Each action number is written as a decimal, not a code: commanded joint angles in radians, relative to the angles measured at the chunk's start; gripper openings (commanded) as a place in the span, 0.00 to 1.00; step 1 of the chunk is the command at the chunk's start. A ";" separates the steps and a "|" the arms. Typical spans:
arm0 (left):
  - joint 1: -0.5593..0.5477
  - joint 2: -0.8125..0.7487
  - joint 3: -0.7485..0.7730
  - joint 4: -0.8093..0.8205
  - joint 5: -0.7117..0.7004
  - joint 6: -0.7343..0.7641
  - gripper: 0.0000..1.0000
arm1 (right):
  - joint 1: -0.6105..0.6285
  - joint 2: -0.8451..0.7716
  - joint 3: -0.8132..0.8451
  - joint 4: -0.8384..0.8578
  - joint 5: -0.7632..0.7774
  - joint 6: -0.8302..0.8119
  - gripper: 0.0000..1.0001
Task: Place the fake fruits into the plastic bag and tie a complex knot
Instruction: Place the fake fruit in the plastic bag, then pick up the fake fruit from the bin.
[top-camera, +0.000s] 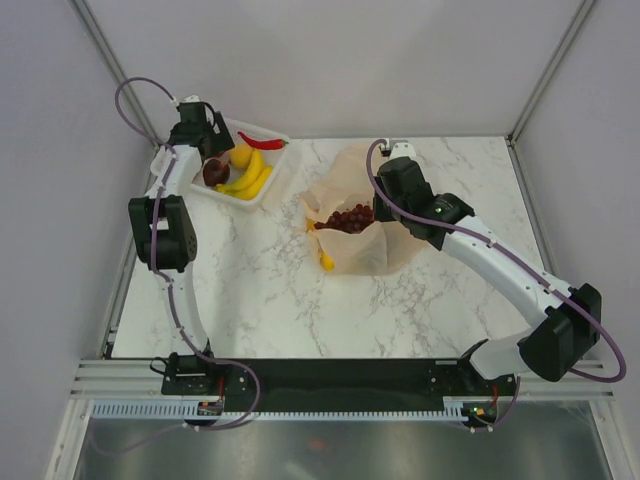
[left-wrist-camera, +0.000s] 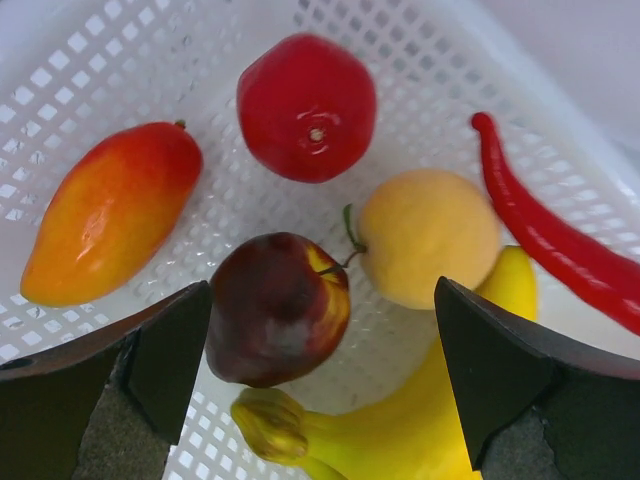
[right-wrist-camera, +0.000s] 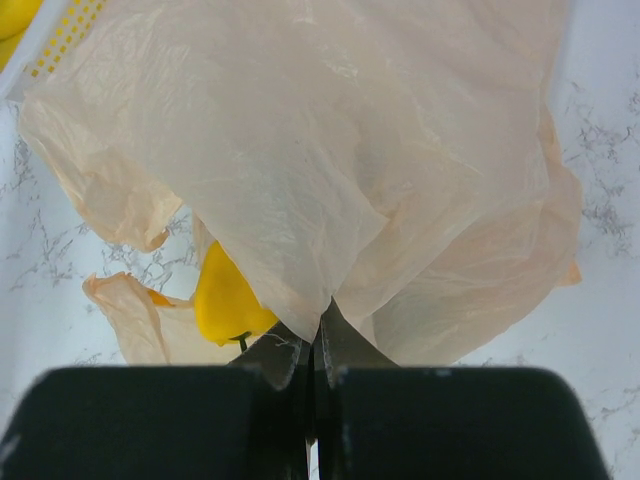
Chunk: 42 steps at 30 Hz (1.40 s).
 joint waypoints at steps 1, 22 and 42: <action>0.018 0.088 0.099 -0.086 -0.037 0.053 1.00 | -0.004 -0.023 0.023 -0.005 -0.029 -0.016 0.00; 0.024 -0.179 -0.139 0.011 0.097 0.013 0.33 | -0.004 -0.059 -0.005 -0.008 -0.009 -0.016 0.00; -0.412 -0.977 -1.120 0.631 0.325 -0.276 0.35 | -0.004 -0.019 0.035 -0.002 -0.047 -0.019 0.00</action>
